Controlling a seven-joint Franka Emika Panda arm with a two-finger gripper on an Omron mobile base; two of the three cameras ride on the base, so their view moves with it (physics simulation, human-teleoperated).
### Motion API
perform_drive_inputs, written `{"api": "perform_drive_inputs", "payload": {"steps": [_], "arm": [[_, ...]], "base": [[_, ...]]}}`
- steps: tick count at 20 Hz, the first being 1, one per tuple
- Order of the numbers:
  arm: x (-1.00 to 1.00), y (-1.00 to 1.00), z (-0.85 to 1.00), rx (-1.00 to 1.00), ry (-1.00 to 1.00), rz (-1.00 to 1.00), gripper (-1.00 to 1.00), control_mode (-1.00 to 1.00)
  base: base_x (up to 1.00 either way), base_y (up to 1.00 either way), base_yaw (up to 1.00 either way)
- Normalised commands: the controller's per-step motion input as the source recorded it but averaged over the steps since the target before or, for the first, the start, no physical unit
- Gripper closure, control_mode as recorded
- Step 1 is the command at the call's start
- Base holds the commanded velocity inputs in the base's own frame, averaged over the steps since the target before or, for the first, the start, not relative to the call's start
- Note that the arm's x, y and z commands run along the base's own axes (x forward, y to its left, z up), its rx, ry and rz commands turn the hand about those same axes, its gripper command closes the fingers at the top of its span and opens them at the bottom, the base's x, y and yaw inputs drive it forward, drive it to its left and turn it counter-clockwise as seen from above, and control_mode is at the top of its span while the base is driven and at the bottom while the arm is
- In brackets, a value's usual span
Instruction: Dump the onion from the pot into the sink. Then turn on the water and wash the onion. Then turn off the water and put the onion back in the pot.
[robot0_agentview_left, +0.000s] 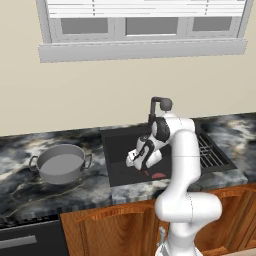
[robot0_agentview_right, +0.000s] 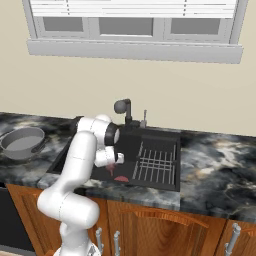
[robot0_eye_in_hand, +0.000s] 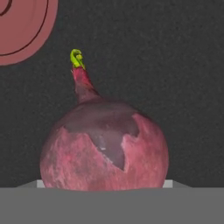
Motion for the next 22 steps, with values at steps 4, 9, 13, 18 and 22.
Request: {"api": "perform_drive_inputs", "payload": {"steps": [4,9,13,18,22], "arm": [[-0.18,0.05,0.47,0.00,-0.03,-0.01,1.00,-1.00],[-0.25,0.37,0.87,0.00,-0.02,0.00,1.00,-1.00],[-0.16,0.29,0.93,0.00,0.00,0.00,1.00,-1.00],[-0.08,0.06,1.00,0.01,0.00,0.00,1.00,-1.00],[-0.26,0.00,1.00,0.11,0.00,0.00,1.00,-1.00]], "base": [[0.00,0.00,0.00],[0.00,0.00,0.00],[0.00,0.00,0.00],[0.00,0.00,0.00],[0.00,0.00,0.00]]}}
